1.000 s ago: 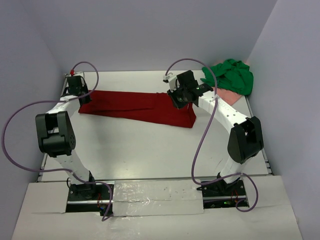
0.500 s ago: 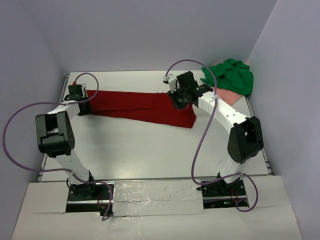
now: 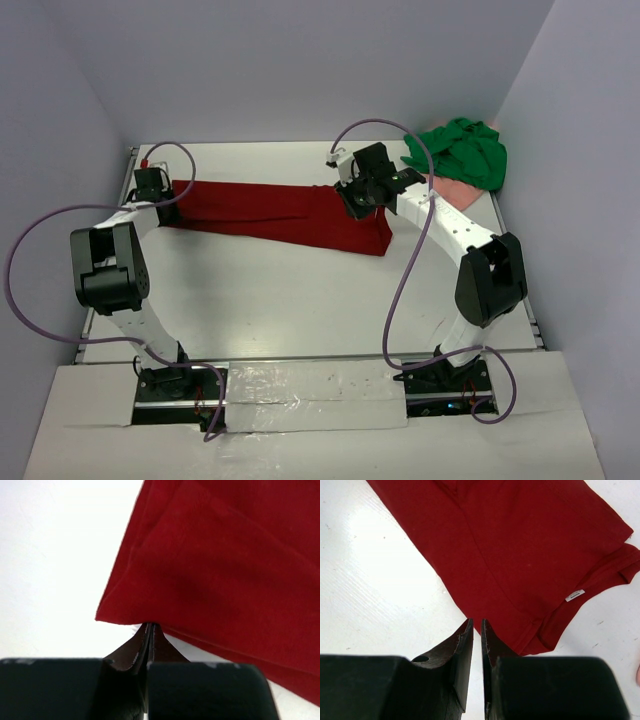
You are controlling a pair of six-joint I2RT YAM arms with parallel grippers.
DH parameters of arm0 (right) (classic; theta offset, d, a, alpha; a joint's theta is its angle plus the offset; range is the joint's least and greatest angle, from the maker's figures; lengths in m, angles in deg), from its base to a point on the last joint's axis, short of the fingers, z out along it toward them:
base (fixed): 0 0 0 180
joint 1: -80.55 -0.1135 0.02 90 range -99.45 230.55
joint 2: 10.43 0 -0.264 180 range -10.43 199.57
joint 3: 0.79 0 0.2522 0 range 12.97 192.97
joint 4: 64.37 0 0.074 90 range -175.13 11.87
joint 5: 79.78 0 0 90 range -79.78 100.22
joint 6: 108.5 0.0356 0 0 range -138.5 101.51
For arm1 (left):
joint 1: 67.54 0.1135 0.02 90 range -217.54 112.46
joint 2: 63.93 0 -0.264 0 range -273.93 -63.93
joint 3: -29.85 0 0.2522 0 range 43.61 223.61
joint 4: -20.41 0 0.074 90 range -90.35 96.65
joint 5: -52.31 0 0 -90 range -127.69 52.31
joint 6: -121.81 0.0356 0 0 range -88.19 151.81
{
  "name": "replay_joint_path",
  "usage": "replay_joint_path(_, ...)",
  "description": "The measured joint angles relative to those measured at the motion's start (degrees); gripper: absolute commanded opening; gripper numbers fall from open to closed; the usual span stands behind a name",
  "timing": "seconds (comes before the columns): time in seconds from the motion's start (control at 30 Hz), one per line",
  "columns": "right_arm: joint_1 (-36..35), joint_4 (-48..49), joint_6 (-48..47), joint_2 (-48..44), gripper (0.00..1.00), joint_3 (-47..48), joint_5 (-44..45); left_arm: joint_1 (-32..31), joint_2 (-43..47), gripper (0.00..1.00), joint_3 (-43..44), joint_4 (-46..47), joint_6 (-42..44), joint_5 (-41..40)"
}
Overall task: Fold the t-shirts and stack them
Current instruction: Fold the tshirt
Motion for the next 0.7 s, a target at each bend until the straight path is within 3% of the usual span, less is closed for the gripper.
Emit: replay_joint_path(0.7, 0.0, 0.0, 0.0, 0.0, 0.19, 0.0, 0.5, -1.3, -8.4, 0.01, 9.4, 5.4, -0.9, -0.5)
